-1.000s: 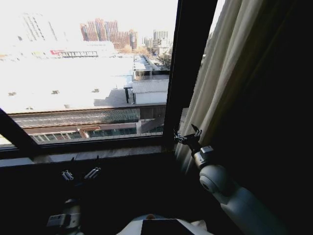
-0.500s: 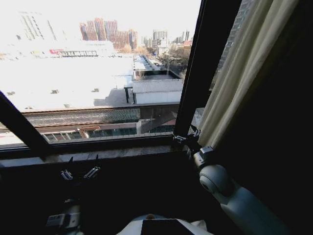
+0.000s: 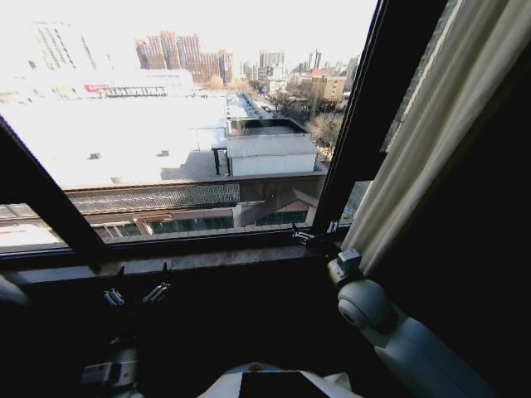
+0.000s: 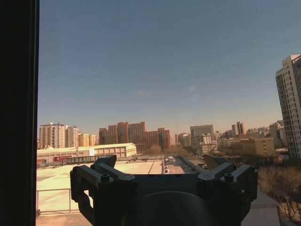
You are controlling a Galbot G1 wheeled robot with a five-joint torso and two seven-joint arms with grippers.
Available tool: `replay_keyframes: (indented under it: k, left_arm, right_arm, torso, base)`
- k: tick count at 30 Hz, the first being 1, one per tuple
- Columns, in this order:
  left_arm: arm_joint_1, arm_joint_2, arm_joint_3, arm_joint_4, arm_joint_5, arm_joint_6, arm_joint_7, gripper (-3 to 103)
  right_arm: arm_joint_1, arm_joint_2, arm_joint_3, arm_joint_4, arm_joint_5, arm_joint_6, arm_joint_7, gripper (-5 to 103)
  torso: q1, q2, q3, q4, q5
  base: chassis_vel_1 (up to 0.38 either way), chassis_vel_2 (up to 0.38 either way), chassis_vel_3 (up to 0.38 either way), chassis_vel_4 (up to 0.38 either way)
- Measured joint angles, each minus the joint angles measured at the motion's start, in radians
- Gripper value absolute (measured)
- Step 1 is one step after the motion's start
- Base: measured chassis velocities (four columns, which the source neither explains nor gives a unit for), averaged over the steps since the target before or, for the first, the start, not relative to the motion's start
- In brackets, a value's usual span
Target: Open the curtains by pulling them apart, changing their state from closed to fully open.
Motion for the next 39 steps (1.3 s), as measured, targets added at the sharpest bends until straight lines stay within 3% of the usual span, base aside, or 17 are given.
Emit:
replay_keyframes:
  k: [30,32,34,39]
  left_arm:
    - [-0.004,0.01,-0.002,0.027,-0.012,-0.002,0.0,100]
    - [-0.004,0.008,-0.002,0.03,-0.013,-0.003,0.0,100]
    - [-0.005,0.008,-0.002,0.031,-0.013,-0.003,0.0,100]
    - [-0.01,0.008,-0.003,0.032,-0.014,-0.002,0.0,100]
  right_arm:
    - [-0.002,0.02,-0.021,-0.035,-0.041,0.004,-0.006,100]
    - [-0.006,0.025,-0.022,-0.037,-0.046,0.006,-0.006,100]
    - [-0.009,0.028,-0.024,-0.039,-0.049,0.007,-0.008,100]
    - [-0.01,0.031,-0.028,-0.039,-0.051,0.009,-0.012,100]
  torso:
    - [0.0,0.0,0.0,-0.0001,0.0001]
    - [0.0,0.0,0.0,0.0004,-0.0012]
    - [0.0,0.0,0.0,0.0001,0.0005]
    - [0.0,0.0,0.0,-0.0001,0.0004]
  base:
    - [0.352,0.354,-0.352,-0.356]
    - [0.359,0.359,-0.365,-0.347]
    - [0.385,0.394,-0.383,-0.359]
    - [0.338,0.34,-0.358,-0.365]
